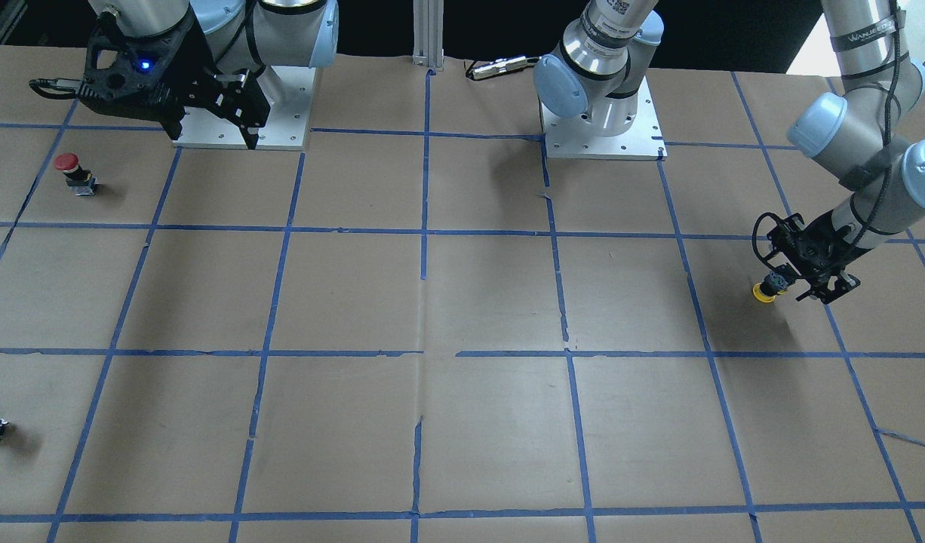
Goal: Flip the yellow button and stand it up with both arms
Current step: 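Lower the left gripper over the yellow button and close on its body, then lift the yellow button with the left gripper and carry it toward the table center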
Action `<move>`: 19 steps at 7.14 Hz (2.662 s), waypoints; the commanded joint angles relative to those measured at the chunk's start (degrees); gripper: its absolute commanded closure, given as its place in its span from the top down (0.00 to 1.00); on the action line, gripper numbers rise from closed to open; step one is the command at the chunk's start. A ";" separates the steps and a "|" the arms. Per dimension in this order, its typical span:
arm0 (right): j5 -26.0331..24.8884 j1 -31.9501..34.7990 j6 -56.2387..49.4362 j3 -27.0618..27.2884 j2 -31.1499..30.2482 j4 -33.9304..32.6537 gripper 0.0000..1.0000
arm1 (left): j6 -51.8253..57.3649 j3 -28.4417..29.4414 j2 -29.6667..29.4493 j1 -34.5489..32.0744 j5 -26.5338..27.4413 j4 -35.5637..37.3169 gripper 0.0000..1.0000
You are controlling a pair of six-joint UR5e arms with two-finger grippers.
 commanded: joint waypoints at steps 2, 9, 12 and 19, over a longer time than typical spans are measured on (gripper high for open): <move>0.16 -0.03 0.02 -0.02 0.00 -0.15 1.00 | 0.50 0.02 0.38 0.55 -0.25 0.03 0.41; 0.16 -0.03 0.10 0.07 0.00 -3.58 1.00 | -0.12 0.72 12.38 -1.38 -11.65 -19.60 0.13; 0.95 0.23 0.80 0.15 -0.09 -2.96 1.00 | -0.98 0.90 15.85 -1.91 -31.03 -43.92 0.13; 38.42 -14.18 30.27 -0.64 0.17 13.19 1.00 | -9.44 0.20 20.68 -14.19 -69.01 -95.20 0.14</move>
